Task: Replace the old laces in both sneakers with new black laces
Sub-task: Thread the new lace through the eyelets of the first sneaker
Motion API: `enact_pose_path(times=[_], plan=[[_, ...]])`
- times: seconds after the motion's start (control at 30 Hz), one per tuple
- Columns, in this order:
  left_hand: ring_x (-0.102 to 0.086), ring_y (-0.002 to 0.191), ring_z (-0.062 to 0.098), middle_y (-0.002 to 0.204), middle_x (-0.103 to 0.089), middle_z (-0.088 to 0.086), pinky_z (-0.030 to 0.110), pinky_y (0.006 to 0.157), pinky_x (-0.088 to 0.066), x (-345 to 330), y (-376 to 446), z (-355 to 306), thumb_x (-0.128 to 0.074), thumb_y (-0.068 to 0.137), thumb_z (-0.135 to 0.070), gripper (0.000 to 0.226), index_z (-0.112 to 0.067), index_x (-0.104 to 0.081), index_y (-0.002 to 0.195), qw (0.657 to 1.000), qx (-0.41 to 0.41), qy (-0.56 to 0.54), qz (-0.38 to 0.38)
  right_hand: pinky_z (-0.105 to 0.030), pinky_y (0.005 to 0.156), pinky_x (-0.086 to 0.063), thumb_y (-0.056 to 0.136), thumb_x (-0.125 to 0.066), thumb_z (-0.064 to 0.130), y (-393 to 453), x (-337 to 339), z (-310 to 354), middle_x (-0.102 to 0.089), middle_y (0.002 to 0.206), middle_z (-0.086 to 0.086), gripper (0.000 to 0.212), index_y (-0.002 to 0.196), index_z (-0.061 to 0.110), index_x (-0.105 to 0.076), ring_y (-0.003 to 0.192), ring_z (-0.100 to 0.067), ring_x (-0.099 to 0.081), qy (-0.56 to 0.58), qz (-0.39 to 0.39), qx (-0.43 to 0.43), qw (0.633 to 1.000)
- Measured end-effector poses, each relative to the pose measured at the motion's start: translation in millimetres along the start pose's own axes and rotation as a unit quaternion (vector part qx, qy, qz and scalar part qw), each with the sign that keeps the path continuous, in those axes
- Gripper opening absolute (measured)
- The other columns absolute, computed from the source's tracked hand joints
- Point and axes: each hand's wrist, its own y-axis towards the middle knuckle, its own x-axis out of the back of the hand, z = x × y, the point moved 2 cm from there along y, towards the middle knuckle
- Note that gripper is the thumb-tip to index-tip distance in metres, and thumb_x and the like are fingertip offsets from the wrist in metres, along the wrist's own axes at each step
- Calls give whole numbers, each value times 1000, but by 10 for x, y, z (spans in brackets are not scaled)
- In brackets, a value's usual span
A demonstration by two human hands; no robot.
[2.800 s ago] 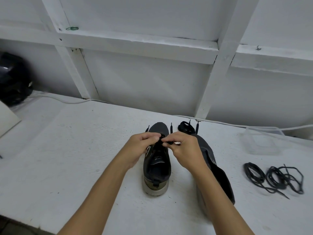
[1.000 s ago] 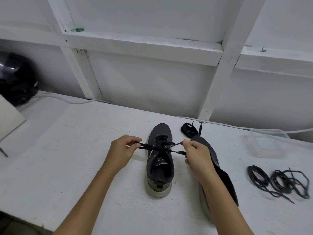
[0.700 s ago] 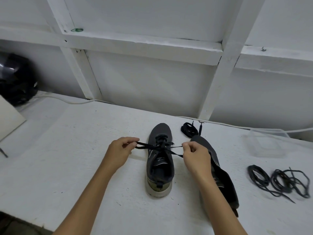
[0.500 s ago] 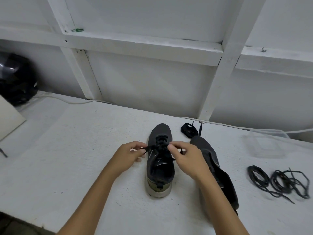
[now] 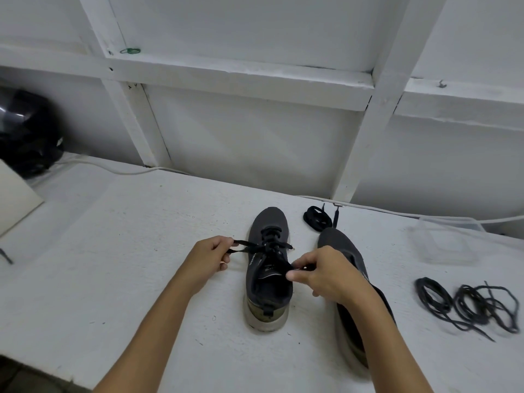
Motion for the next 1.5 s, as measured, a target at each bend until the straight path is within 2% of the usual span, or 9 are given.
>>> enact_pose_path(times=[0.13, 0.3, 0.4, 0.53, 0.63, 0.73, 0.83, 1.07, 1.5], plan=[[-51, 61, 9, 62, -54, -4, 21, 62, -48, -4, 25, 32, -55, 101, -28, 25, -16, -75, 94, 998, -23, 50, -35, -18, 50, -45, 102, -52, 19, 31, 58, -22, -56, 61, 11, 27, 86, 20, -73, 48, -3, -47, 50, -48, 18, 997], [-50, 62, 11, 61, -54, -5, 25, 65, -48, -46, 15, 52, -56, 101, -30, 24, -17, -75, 94, 998, -27, 47, -45, -29, 55, -51, 102, -38, 8, 33, -5, 18, -74, 107, -9, 34, 111, 17, -70, 68, -18, -66, 352, -34, -43, 934], [-49, 64, 11, 69, -54, -3, 25, 63, -47, -68, 5, 44, -56, 101, -31, 27, -8, -68, 93, 989, 29, -147, -20, -24, 51, -44, 98, -44, 9, 63, -63, 74, -76, 111, -10, 27, 107, 14, -69, 64, -18, -64, 557, -22, -58, 828], [-50, 52, 7, 98, -70, 9, 16, 44, -42, -224, -27, -36, -48, 104, -29, 34, -11, -51, 77, 893, 84, -439, 44, -22, 46, -46, 100, -50, 15, 165, -153, 98, -73, 86, -8, 12, 92, 13, -59, 60, -17, -61, 658, -33, -61, 750], [-34, 40, 4, 73, -63, 3, 14, 37, -30, -337, -26, -79, -40, 107, -29, 32, -14, -44, 79, 879, 87, -465, 60, -23, 47, -41, 106, -42, 12, 259, -181, 74, -54, 69, -2, 17, 97, 11, -57, 55, -14, -49, 568, -79, -39, 818], [-25, 41, 7, 63, -41, -2, 19, 39, -23, -405, -5, -81, -36, 108, -25, 32, -16, -37, 78, 963, 43, -265, 30, -24, 48, -32, 105, -37, 11, 313, -224, 50, -45, 62, 2, 23, 95, 10, -57, 51, -12, -37, 410, -145, -37, 900], [-22, 46, 9, 61, -35, -4, 20, 42, -21, -423, 28, -105, -39, 107, -25, 32, -16, -36, 76, 986, -2, -168, -9, -27, 55, -33, 100, -38, 15, 361, -242, 13, -49, 66, 5, 25, 87, 16, -59, 57, -12, -41, 303, -192, -28, 933], [-21, 48, 9, 59, -34, -7, 20, 42, -19, -308, 90, -91, -43, 106, -29, 34, -18, -38, 75, 989, -11, -139, -40, -28, 60, -33, 101, -38, 9, 366, -202, -40, -53, 80, 6, 27, 86, 20, -57, 69, -10, -46, 186, -236, -17, 954], [-24, 46, 8, 64, -40, -1, 19, 42, -21, -227, 130, -110, -43, 106, -26, 31, -15, -38, 78, 992, 6, -122, -26, -29, 61, -35, 101, -38, 10, 385, -187, -98, -51, 75, 5, 27, 85, 19, -58, 65, -13, -45, 208, -235, -25, 949]])
